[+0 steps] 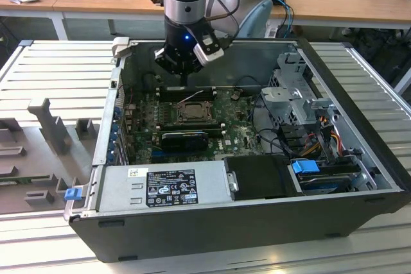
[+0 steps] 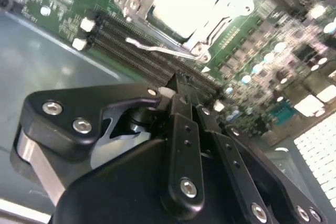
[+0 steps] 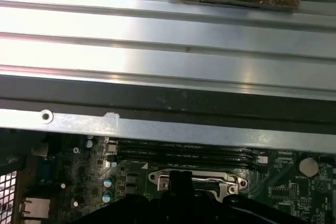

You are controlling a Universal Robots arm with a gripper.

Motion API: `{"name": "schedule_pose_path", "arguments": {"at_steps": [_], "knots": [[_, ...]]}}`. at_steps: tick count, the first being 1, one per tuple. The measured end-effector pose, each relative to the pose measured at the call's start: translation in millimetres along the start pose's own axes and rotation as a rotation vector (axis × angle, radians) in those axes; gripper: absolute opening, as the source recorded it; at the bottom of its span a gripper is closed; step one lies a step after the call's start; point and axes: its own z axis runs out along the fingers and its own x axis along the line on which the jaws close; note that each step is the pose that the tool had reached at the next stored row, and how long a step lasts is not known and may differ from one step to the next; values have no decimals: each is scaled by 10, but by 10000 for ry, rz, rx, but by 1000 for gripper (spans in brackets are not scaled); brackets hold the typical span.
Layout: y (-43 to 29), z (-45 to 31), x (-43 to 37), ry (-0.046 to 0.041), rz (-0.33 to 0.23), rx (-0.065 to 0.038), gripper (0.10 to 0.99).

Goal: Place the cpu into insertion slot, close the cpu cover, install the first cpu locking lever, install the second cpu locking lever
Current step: 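Install the first cpu locking lever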

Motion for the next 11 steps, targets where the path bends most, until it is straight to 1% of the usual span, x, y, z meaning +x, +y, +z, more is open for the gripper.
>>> {"name": "schedule_pose_path", "arguments": {"at_steps": [1,2,7,11], "knots": [[-1,4,0,-14,1,-171,106],[-1,14,0,-18,2,-189,106],[-14,109,-12,-18,17,-186,106],[-27,166,-94,-25,16,-185,106]]}}
